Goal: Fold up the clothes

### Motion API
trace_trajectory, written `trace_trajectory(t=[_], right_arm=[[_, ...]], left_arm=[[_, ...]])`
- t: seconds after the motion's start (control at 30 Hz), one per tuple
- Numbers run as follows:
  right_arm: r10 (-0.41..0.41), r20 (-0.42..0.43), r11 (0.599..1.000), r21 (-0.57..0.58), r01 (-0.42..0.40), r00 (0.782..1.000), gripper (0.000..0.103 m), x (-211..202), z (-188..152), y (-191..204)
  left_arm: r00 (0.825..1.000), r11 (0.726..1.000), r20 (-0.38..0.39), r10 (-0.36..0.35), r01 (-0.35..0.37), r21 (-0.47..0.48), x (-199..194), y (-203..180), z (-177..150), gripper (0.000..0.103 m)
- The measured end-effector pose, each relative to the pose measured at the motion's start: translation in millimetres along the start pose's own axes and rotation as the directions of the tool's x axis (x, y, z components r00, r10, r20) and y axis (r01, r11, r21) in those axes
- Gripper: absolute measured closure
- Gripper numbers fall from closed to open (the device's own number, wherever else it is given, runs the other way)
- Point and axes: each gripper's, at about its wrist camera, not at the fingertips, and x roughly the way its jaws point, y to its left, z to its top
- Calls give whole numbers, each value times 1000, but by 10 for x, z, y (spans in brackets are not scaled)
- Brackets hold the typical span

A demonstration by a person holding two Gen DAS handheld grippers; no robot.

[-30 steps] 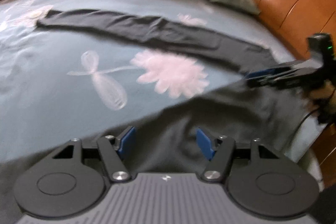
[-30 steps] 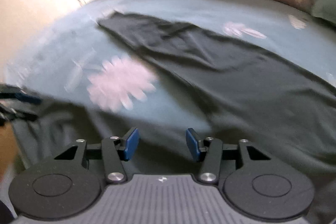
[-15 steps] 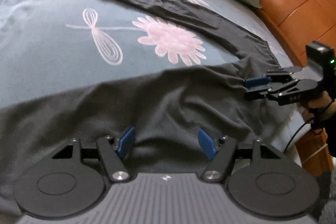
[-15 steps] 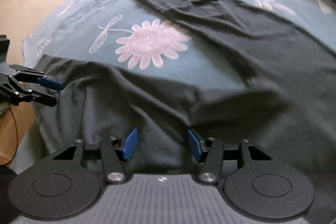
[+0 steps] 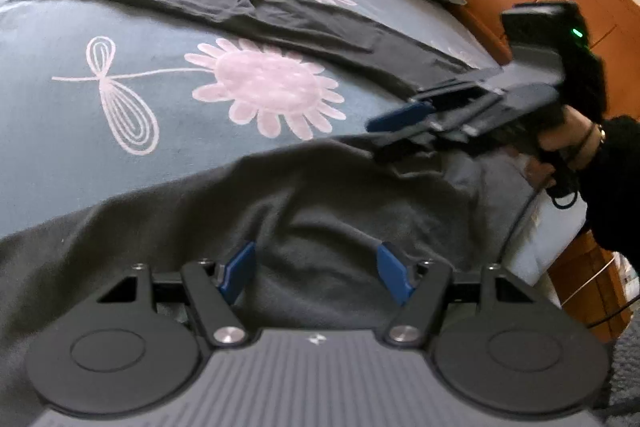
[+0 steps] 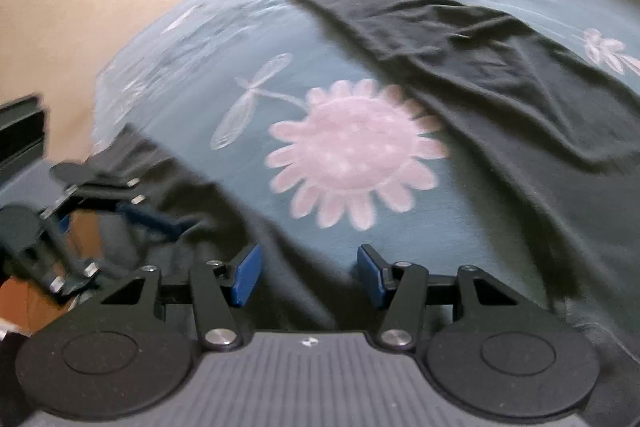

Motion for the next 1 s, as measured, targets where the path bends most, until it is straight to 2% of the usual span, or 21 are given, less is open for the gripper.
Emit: trace_trajectory(t=[0.1,0.23,0.33,0.53,0.63,0.73,0.8,0.9,1.0], right_arm=[[6,-28,996,-93,-8,1000,42,-54,-106,187],[-82,-49,972,-222,70,995,42,-81,-254,413],[-123,-37,955,-275,108,992,42,-96,-323,489],[-122,-45,958,-265,106,991,35,-34,-353,473],[-132,-15,952,-282,123,991,35,-89,-374,554],[-136,-9,941,-315,126,991,35,-71,-432,628],[-144,-12,931,-339,131,990,35,-37,-472,669],[-175,-20,914,-375,155,984,33,32,-512,704],[-189,2,909,-379,176,982,33,-42,-434,694]], left_arm=[[1000,1000,2,-16,16,-17,-10,44,-3,34],[1000,1000,2,-20,20,-16,-6,51,0,34],[1000,1000,6,-21,21,-18,0,49,-7,33],[1000,1000,9,-18,18,-14,-2,29,-3,31],[1000,1000,11,-8,8,-3,-20,7,-2,32],[998,999,55,-16,14,33,-107,-71,73,32],[995,997,88,-56,51,61,-150,-123,158,31],[996,995,61,-65,61,79,-35,-150,223,31],[1000,998,-10,-24,25,63,172,-93,146,32]])
